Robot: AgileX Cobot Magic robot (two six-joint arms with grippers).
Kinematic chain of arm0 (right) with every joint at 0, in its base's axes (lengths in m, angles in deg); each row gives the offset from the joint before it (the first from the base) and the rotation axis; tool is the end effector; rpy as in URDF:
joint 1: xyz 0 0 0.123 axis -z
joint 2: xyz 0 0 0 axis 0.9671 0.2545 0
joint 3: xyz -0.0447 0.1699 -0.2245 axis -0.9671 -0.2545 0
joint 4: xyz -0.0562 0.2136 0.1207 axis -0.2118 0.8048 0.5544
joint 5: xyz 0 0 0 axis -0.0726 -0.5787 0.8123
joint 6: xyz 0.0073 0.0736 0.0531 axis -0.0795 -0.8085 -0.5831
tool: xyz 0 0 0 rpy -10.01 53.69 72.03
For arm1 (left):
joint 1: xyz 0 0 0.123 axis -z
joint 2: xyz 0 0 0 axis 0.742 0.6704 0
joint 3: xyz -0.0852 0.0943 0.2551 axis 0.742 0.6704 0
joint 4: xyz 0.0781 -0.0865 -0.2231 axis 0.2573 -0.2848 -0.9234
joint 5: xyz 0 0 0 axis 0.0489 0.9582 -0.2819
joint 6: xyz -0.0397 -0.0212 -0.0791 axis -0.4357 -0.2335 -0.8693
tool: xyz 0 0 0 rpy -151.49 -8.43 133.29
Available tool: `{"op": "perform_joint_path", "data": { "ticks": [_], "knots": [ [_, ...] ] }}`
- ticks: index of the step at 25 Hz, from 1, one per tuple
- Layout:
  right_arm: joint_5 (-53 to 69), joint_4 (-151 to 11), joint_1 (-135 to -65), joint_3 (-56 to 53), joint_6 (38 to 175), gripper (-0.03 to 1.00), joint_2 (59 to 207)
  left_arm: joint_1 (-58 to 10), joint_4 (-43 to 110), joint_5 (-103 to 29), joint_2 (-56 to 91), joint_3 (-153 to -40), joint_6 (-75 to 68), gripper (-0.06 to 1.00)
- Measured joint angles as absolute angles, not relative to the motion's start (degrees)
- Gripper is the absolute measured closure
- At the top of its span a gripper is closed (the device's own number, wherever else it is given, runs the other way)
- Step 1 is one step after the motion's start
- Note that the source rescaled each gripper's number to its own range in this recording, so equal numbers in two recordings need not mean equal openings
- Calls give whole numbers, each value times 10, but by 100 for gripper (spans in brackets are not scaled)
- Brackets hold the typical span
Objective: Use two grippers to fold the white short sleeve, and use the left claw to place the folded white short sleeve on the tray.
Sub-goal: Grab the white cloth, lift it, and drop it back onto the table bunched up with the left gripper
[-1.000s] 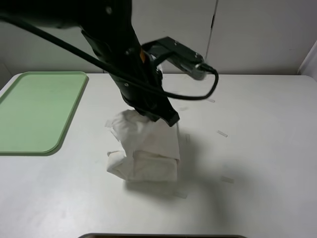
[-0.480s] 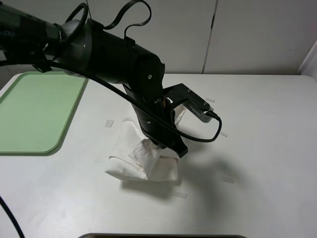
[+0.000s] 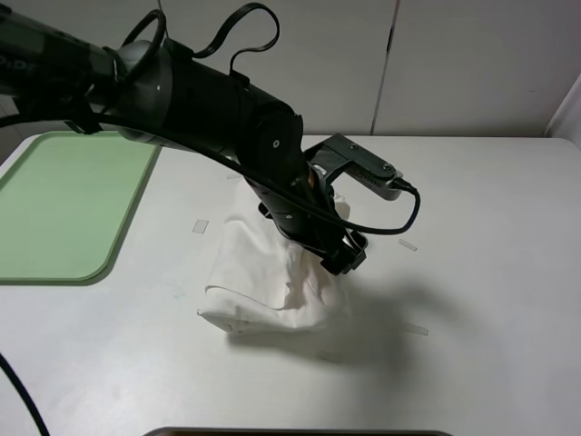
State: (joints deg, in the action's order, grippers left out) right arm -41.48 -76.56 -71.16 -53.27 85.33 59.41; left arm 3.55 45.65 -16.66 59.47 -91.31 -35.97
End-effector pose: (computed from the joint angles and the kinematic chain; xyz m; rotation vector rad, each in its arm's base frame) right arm -0.0033 0.0014 0.2792 0.0413 2.0010 -0.0468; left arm 0.2595 -0.3273 0.1554 1.1657 2.3808 -0.3222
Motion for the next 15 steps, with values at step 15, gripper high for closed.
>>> {"op": "perform_joint_path", "data": {
  "ticks": [15],
  "knots": [
    [-415, -766, -712, -533, 853, -3, 594, 35, 477, -82, 495, -913, -383, -5]
  ]
}}
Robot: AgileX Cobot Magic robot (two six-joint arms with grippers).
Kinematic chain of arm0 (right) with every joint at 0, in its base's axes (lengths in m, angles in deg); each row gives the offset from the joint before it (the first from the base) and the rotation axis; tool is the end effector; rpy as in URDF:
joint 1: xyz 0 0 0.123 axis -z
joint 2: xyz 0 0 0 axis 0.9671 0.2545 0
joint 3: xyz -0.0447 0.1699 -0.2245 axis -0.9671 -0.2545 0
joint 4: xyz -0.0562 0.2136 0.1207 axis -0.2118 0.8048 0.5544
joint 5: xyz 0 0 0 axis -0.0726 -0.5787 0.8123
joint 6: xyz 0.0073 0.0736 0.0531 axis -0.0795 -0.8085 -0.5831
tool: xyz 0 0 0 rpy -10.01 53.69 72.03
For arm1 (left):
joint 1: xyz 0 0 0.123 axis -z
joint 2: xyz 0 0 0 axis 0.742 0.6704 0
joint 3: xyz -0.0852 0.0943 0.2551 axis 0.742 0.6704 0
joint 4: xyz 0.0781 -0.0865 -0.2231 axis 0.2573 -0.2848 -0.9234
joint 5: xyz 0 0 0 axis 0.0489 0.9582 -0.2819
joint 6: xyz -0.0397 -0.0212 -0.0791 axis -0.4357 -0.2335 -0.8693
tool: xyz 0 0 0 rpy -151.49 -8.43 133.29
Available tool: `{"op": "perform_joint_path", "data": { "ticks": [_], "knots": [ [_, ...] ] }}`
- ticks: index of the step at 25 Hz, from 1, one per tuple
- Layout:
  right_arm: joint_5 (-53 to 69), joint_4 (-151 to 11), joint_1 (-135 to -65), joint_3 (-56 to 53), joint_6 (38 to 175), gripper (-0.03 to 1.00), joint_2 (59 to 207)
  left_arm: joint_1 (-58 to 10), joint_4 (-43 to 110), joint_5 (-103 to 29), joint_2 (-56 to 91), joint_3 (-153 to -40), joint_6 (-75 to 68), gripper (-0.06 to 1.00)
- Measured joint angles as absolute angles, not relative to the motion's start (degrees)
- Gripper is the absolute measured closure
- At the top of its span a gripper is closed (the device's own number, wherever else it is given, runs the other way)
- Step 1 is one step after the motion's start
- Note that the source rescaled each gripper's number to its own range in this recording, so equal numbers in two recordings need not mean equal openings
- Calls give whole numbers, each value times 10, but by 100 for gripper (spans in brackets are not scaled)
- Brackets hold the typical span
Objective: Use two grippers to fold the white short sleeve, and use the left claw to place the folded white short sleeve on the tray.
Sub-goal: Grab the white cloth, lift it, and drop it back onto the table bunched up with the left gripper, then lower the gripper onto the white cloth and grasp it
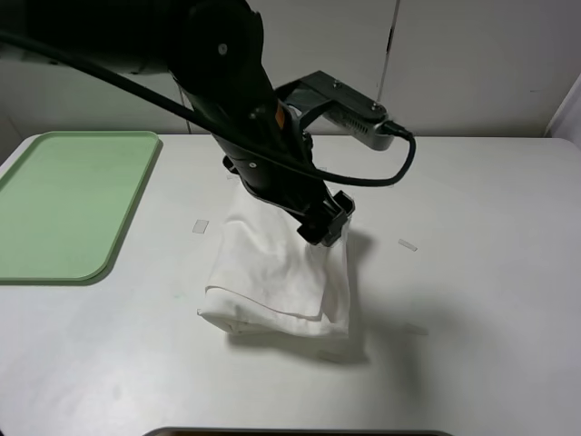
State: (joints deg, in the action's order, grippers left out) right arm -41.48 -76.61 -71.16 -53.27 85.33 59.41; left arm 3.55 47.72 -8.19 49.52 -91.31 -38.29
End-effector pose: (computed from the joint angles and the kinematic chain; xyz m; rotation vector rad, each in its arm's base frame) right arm -0.0033 0.0014 0.2792 0.0414 2.0010 -0.0479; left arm 0.2464 -0.3086 0.2192 1.1385 2.3622 -0.3183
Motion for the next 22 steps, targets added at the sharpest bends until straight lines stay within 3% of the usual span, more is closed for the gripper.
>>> {"op": "perform_joint_path", "data": {
  "ticks": [10, 12, 22],
  "knots": [
    [-415, -766, -712, -533, 853, -3, 594, 31, 561, 39, 446, -913, -455, -5],
    [-415, -766, -712, -533, 853, -3, 594, -2, 584, 67, 446, -901, -486, -6],
    [-415, -766, -712, -533, 853, -3, 594, -66, 589, -33, 446, -799, -514, -6]
  ]
}}
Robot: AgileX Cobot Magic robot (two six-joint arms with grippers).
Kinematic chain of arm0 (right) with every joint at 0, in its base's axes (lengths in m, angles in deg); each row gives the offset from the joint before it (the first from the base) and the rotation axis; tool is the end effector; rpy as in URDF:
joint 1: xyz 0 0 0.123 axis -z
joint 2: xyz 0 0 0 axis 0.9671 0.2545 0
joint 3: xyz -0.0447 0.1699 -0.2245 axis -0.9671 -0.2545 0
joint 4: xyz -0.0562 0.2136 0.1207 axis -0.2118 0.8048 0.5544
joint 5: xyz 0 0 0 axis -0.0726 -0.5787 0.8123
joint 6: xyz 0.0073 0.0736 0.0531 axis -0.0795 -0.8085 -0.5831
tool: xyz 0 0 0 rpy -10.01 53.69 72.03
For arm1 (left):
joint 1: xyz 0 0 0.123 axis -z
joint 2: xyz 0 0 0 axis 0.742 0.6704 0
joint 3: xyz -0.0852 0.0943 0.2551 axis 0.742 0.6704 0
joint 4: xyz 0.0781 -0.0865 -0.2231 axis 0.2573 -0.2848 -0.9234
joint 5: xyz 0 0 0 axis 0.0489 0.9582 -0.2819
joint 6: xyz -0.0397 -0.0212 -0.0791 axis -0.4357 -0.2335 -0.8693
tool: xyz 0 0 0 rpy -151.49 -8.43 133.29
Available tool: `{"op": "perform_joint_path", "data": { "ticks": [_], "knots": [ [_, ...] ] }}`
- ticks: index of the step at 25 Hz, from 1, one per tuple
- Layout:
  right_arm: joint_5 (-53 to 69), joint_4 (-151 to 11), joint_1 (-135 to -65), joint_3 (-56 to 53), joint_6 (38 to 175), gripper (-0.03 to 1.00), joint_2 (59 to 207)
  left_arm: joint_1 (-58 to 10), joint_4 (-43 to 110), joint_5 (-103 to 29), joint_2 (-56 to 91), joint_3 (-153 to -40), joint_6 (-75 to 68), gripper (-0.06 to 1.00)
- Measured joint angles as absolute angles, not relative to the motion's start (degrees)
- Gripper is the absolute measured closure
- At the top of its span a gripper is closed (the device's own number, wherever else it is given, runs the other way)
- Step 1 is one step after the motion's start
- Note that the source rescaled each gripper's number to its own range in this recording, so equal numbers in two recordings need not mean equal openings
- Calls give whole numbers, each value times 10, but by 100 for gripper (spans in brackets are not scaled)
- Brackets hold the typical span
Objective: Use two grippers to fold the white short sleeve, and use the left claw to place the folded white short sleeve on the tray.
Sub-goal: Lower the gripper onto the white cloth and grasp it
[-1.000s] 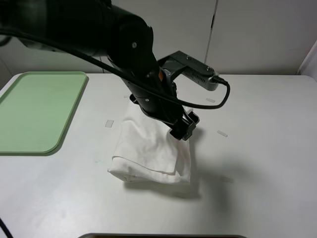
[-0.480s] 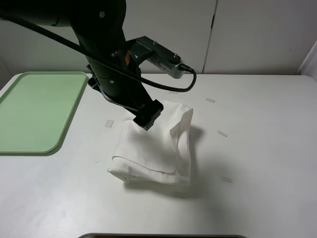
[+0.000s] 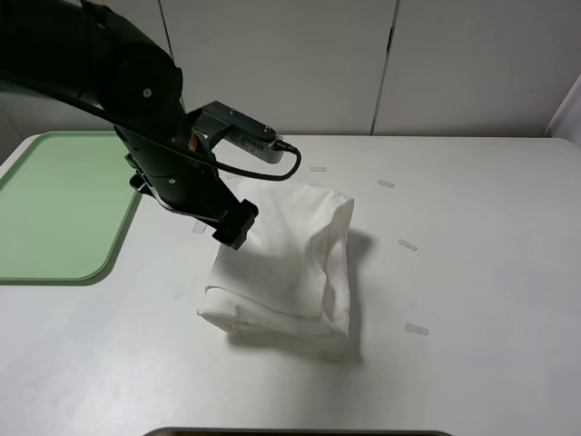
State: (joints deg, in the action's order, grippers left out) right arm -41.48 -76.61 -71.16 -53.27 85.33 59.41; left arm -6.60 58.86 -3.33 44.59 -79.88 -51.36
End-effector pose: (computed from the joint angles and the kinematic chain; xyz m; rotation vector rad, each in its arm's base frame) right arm -0.0033 0.0014 0.2792 0.0414 2.0010 -0.0479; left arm 0.2664 -0.2193 0.1948 0.8493 2.6233 -0.0410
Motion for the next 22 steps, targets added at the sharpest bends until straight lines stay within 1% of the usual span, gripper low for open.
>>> {"op": "perform_joint_path", "data": {
  "ticks": [6, 15, 22],
  "knots": [
    [-415, -766, -712, -533, 853, -3, 594, -66, 575, -118, 446, -765, -543, -6],
    [-415, -766, -712, -533, 853, -3, 594, -66, 575, -179, 447, -721, -585, -6],
    [-415, -766, -712, -533, 853, -3, 594, -66, 575, -225, 470, -718, -609, -6]
  ]
}}
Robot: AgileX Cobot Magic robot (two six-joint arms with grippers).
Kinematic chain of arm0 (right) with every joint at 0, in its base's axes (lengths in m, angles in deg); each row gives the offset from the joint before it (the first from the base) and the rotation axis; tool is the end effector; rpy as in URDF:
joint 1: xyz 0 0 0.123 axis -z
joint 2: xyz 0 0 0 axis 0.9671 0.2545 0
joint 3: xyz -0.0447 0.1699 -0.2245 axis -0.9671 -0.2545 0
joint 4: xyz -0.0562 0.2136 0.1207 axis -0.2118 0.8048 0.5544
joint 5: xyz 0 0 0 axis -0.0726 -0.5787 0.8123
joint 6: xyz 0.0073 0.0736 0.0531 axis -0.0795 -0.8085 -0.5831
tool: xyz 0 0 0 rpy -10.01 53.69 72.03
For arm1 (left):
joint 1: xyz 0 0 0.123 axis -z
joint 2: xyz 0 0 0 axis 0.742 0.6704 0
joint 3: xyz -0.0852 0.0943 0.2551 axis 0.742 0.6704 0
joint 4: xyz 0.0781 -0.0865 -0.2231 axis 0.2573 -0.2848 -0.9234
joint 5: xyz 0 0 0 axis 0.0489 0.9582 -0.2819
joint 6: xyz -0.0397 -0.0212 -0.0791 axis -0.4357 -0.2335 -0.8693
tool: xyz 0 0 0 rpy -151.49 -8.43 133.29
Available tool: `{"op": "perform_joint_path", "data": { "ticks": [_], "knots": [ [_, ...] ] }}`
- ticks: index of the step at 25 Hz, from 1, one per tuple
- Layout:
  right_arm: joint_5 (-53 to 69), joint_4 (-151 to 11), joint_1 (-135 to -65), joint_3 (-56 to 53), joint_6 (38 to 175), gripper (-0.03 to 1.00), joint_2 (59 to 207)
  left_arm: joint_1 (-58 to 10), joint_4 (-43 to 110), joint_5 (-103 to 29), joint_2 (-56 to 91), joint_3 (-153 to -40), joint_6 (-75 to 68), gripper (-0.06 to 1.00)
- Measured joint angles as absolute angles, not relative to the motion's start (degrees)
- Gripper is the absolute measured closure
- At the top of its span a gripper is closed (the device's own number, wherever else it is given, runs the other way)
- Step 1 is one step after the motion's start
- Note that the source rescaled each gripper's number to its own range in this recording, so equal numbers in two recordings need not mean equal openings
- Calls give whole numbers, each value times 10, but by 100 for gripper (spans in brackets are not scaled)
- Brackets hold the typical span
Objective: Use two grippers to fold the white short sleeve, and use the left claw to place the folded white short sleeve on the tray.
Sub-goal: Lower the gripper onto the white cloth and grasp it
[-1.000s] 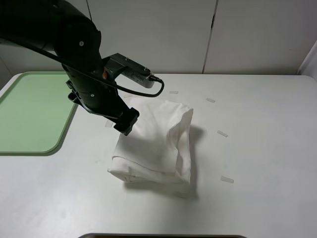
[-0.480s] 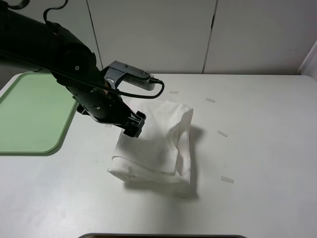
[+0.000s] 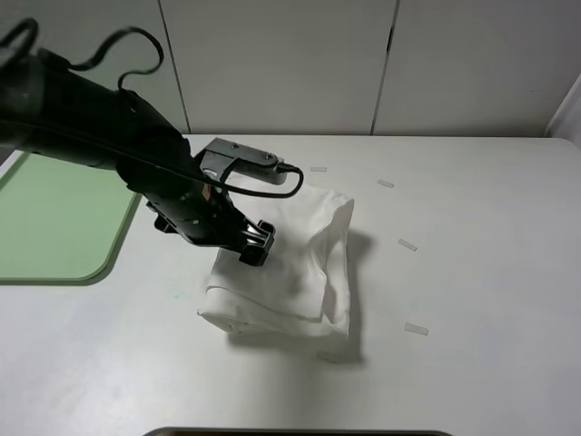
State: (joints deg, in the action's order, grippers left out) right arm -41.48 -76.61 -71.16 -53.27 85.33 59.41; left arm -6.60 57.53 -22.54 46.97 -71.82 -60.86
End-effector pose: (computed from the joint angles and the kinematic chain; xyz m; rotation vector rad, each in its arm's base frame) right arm -0.0033 0.0014 0.2792 0.0414 2.0010 -0.0479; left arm 0.2617 -0.2231 0.1574 0.6261 2.5734 -0.2524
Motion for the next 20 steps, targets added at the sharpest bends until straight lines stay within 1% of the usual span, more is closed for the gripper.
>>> {"op": "perform_joint_path", "data": {
  "ticks": [7, 17, 20],
  "knots": [
    [-415, -766, -712, -533, 853, -3, 594, -66, 575, -247, 538, -718, -622, -6],
    [-415, -766, -712, -533, 853, -3, 594, -64, 575, -360, 579, -719, -622, -6],
    [-415, -766, -712, -533, 853, -3, 594, -59, 575, -373, 592, -719, -622, -2]
  ]
}}
